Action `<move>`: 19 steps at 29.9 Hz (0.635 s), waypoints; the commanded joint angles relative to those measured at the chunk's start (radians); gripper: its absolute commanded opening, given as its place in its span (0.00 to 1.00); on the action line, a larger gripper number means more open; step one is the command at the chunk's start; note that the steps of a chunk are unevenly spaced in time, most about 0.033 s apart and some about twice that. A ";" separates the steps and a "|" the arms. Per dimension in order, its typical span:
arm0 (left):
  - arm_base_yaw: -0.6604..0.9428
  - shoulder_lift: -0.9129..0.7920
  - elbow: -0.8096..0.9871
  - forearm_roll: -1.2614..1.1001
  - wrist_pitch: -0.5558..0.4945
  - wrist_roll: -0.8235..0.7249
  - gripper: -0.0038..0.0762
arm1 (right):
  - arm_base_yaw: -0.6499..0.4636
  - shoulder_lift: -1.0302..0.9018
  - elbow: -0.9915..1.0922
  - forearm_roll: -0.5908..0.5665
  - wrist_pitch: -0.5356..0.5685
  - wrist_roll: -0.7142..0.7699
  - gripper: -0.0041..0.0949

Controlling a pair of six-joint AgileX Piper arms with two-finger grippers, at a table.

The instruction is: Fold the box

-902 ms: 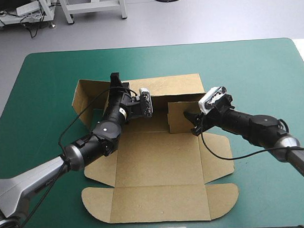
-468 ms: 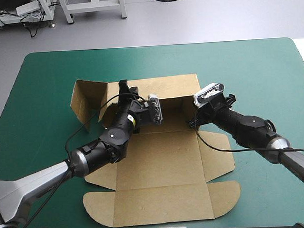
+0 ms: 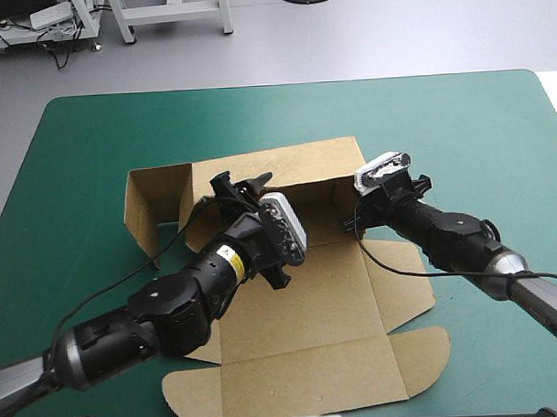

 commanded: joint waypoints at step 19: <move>0.263 -0.204 -0.255 -0.370 0.362 -0.003 0.07 | -0.186 0.067 -0.397 -1.074 0.755 0.799 0.02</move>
